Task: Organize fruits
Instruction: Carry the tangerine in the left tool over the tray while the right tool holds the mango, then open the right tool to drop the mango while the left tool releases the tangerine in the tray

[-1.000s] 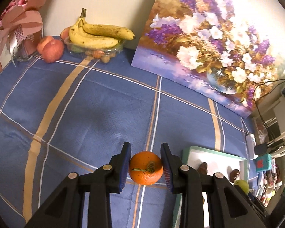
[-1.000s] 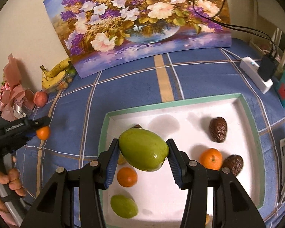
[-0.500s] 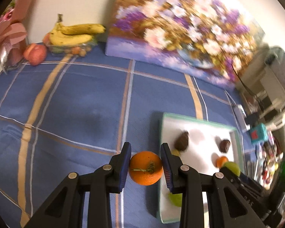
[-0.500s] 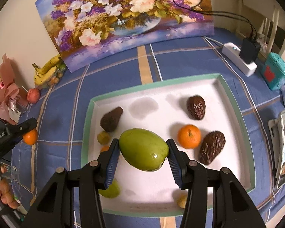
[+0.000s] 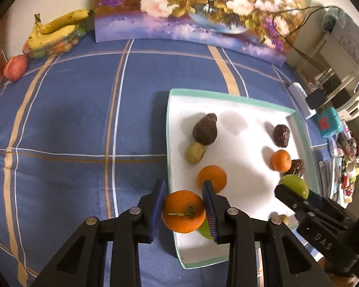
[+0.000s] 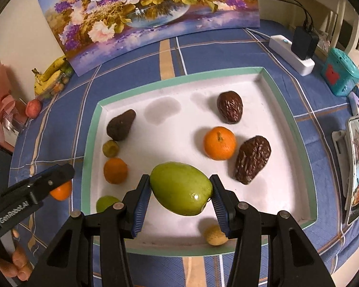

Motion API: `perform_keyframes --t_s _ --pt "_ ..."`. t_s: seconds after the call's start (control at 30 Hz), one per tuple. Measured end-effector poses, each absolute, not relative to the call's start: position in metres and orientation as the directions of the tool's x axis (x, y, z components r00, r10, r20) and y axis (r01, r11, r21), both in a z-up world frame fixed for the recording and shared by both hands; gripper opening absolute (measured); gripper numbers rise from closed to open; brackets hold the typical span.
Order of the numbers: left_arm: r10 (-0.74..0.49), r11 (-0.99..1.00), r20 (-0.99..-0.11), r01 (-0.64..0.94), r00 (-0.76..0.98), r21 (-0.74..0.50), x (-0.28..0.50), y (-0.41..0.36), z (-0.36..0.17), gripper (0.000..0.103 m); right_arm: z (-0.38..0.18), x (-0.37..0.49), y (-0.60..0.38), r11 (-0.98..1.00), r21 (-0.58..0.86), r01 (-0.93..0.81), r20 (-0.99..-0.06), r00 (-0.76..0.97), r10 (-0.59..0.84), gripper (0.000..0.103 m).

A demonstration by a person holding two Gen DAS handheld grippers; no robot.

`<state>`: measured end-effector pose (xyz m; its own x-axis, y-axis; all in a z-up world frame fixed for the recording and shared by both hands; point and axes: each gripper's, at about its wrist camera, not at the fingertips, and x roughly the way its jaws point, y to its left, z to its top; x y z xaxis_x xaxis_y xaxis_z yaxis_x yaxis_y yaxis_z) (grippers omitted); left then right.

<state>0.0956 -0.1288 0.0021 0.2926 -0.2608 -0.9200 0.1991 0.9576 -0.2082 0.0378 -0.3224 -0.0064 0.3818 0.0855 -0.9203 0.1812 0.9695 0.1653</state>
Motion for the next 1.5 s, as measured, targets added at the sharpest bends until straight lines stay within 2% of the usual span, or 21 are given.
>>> perform_keyframes --t_s 0.63,1.1,1.4,1.47,1.5 --pt "-0.197 0.958 -0.942 0.256 0.271 -0.127 0.095 -0.149 -0.012 0.034 -0.028 0.039 -0.335 0.967 0.136 0.217 -0.949 0.308 0.065 0.051" --pt "-0.199 0.958 -0.943 0.256 0.267 -0.130 0.096 -0.152 -0.012 0.035 -0.034 0.040 -0.340 0.962 0.141 0.233 -0.955 0.287 0.071 0.051" --pt "-0.231 0.959 -0.936 0.223 0.264 -0.174 0.096 -0.140 0.002 0.035 -0.038 0.042 -0.342 0.962 0.140 0.234 -0.959 0.274 0.073 0.051" --pt "-0.227 0.964 -0.935 0.198 0.273 -0.176 0.098 -0.132 0.005 0.038 -0.037 0.042 -0.342 0.964 0.136 0.231 -0.960 0.273 0.070 0.051" --pt "-0.222 0.967 -0.935 0.189 0.276 -0.174 0.098 -0.129 0.006 0.043 -0.037 0.042 -0.342 0.964 0.133 0.230 -0.959 0.274 0.067 0.051"
